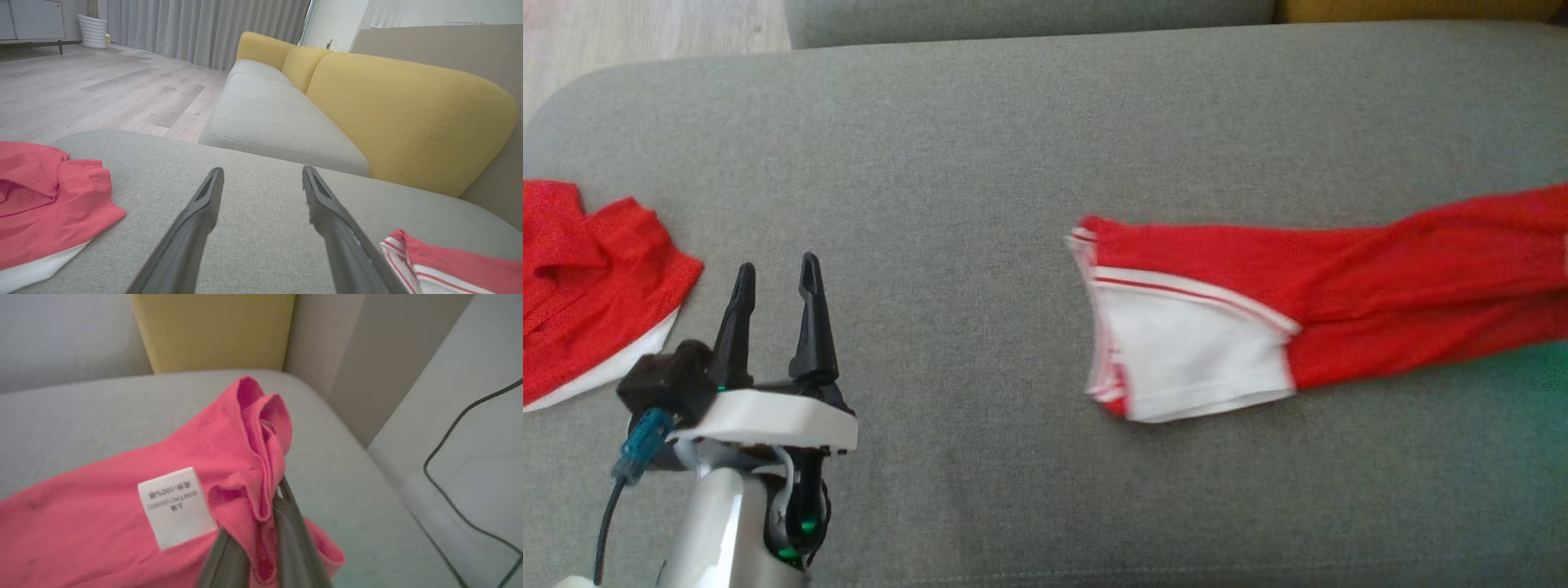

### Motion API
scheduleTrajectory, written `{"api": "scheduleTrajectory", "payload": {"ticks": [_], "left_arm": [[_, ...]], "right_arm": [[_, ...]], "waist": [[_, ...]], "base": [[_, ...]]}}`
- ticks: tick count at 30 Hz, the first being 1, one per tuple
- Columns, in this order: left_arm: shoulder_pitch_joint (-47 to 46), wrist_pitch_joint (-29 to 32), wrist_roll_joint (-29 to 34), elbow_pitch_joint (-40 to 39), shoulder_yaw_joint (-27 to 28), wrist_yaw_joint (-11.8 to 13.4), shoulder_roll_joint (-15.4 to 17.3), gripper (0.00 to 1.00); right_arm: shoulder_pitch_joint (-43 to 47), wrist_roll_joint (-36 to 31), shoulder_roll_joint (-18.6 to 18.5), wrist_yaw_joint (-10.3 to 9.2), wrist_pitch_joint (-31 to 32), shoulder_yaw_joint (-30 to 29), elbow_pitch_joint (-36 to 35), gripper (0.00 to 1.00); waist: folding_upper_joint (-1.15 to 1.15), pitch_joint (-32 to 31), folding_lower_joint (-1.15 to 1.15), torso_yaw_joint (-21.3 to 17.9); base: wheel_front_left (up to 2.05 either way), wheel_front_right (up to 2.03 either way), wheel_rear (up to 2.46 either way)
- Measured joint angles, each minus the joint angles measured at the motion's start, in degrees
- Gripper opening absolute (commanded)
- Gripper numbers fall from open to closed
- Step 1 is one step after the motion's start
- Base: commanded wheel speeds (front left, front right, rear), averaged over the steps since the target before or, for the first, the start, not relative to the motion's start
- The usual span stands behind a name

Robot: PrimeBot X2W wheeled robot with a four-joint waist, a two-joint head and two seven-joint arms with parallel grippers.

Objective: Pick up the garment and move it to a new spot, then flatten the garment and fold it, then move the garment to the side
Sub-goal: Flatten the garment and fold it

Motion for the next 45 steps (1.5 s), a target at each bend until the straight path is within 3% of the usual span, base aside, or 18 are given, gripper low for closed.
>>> {"api": "scheduleTrajectory", "payload": {"ticks": [2,5,15,22,33,45], "left_arm": [[0.01,0.00,-0.34,0.02,-0.01,0.22,0.00,1.00],[0.12,0.00,-0.71,0.05,-0.10,0.24,-0.02,1.00],[1.31,0.00,-1.35,0.40,-0.36,0.29,-0.03,1.00],[2.52,0.00,-1.90,0.40,-0.62,0.56,-0.02,1.00],[2.82,0.00,-2.26,0.42,-1.29,0.54,-0.02,1.00],[2.65,0.00,-2.86,0.90,-1.79,0.71,-0.02,1.00]], "right_arm": [[-1.45,-2.02,-0.78,0.00,-0.36,-2.90,0.07,0.00],[-1.05,-4.80,1.62,0.00,0.14,-5.39,0.24,0.00],[-1.37,-7.28,15.93,0.00,2.92,-7.93,0.15,0.00],[-0.62,-2.48,25.74,0.00,8.40,-3.36,-8.40,0.00],[13.45,11.49,26.41,0.00,17.92,8.95,-31.39,0.00],[18.20,14.46,26.40,-0.01,18.72,12.04,-37.89,0.00]], "waist": [[0.00,-0.45,0.00,0.05],[0.00,-1.26,0.00,0.04],[0.00,-4.61,0.00,-0.61],[0.00,-6.21,0.00,-1.08],[0.00,-5.25,0.00,0.32],[0.00,-3.05,0.00,1.72]], "base": [[0.00,0.00,0.00],[0.00,0.00,0.00],[0.00,0.00,0.00],[0.00,0.00,0.00],[0.00,0.00,0.00],[0.00,0.00,0.00]]}}
